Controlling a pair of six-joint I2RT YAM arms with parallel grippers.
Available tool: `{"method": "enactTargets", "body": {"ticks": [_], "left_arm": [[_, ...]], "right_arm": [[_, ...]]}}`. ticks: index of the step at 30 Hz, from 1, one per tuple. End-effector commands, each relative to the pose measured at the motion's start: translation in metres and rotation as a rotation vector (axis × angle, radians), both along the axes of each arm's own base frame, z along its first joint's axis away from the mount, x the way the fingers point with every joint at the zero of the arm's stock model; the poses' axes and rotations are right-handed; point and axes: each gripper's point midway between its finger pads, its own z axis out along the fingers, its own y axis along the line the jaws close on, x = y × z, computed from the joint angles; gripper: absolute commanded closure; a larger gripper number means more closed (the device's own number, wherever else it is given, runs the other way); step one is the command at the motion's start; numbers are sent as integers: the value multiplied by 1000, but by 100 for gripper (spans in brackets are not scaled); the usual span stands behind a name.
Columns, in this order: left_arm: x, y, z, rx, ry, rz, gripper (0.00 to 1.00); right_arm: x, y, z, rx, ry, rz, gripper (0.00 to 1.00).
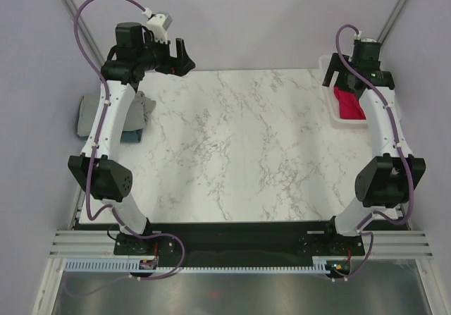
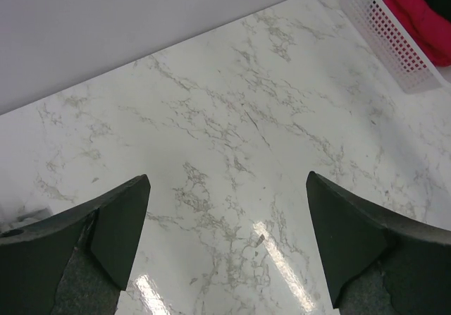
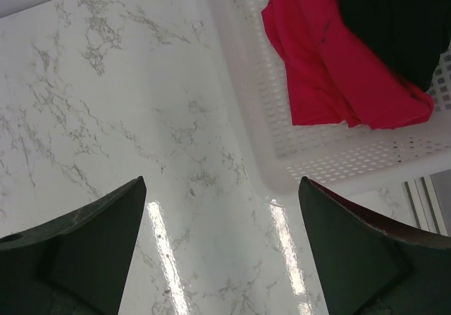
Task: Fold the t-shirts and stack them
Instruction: Grab the tshirt from the pile
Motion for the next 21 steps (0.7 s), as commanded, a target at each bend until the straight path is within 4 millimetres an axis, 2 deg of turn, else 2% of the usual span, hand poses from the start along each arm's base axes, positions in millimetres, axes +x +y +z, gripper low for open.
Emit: {"method": "enactTargets", "body": {"ticks": [1, 3, 4, 7, 9, 10, 12, 15, 16, 18, 19, 21], "left_arm": [[1, 10, 20, 45, -83, 38, 0], [-1, 8, 19, 80, -100, 40, 0], [0, 9, 17, 107, -107, 44, 0], [2, 10, 8, 128, -88, 66, 0], [0, 7, 1, 131, -68, 68, 0], [-3, 6, -3, 146, -60, 56, 0], [-12, -1, -5, 166, -60, 4, 0], [-24, -7, -19, 177, -22, -61, 0], [-26, -8, -24, 178, -12, -72, 1], [-29, -9, -35, 176, 16, -83, 5], [-30, -9, -36, 170, 22, -80, 5], [-31, -12, -38, 150, 37, -83, 5]], "right_arm": [[15, 0, 20, 17, -76, -20, 2], [20, -14, 30, -50, -96, -59, 2], [24, -20, 45, -118, -117, -33, 2], [30, -40, 49, -235, -110, -61, 2], [37, -47, 52, -245, -130, -58, 2], [41, -52, 59, -239, -149, -54, 2], [50, -61, 52, -227, -138, -65, 2], [60, -84, 38, -164, -123, -97, 2], [63, -101, 30, -136, -115, -122, 2], [70, -102, 16, -50, -109, -86, 4], [73, -111, 2, -30, -88, -90, 5], [77, -110, -13, -18, -63, -45, 5]]}}
